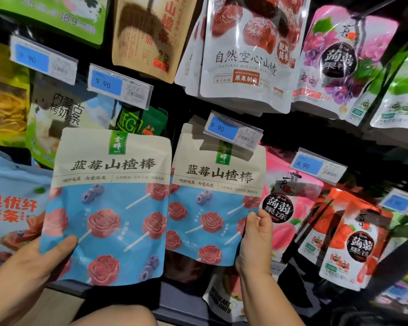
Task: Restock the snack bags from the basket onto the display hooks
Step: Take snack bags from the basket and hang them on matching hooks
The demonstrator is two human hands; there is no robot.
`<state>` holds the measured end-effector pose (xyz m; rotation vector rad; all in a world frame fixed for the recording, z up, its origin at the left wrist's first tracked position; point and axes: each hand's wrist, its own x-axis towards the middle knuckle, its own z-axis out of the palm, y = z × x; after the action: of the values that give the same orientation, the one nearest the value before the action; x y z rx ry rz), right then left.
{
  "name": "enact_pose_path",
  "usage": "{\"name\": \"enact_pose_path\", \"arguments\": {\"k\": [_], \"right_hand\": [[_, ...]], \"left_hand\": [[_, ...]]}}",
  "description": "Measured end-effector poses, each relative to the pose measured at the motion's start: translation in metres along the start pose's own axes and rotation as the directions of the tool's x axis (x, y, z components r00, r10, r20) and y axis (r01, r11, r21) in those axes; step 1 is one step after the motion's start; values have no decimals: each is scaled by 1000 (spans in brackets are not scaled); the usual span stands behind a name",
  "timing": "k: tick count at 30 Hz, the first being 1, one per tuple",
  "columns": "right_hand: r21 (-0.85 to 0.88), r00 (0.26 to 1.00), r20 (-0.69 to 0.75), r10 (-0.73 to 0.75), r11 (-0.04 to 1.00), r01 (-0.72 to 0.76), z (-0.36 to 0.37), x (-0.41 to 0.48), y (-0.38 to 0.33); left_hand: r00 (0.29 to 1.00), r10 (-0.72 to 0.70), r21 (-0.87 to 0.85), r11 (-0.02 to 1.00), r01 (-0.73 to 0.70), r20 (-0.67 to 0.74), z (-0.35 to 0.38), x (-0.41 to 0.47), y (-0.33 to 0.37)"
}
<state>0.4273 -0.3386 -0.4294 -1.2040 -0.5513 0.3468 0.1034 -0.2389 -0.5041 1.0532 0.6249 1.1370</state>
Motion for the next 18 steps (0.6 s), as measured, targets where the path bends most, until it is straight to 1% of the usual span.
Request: {"name": "enact_pose_path", "arguments": {"k": [1,2,3,5,6,7,9,12,14,15,18], "right_hand": [[-10,1000,-1,-2,1000,2,0,0,0],[-15,1000,-2,-2,1000,2,0,0,1],[-15,1000,-2,0,1000,0,0,0,1],[-10,1000,-5,-1,1000,1,1,1,0],[-11,1000,-8,-2,1000,2,2,1,0],[-16,1000,-11,-2,1000,2,2,1,-1],[-27,1000,-20,-3,1000,2,3,2,1],[-36,999,-33,-4,999,3,4,3,3],[-41,999,-40,-4,999,2,4,3,3],[-46,999,-41,-6,999,4,4,3,4],[-82,999,-41,-18,997,14,3,4,5]], "left_hand": [[1000,12,6,1000,-12,-7,9,-2,6],[996,86,31,996,-86,9,12,0,4],[995,94,70,993,-91,-38,22,-1,6],[992,102,81,992,-96,-76,32,-5,9],[993,97,70,993,-92,-68,39,-7,14],[993,72,47,997,-68,-93,40,-5,14],[997,23,9,1000,-22,-75,26,3,-1],[998,31,-24,999,-32,-46,10,7,-7],[999,30,99,995,-26,-38,2,4,-8],[999,15,129,992,-9,-46,1,2,-6],[994,-31,138,989,45,-102,3,3,-2]]}}
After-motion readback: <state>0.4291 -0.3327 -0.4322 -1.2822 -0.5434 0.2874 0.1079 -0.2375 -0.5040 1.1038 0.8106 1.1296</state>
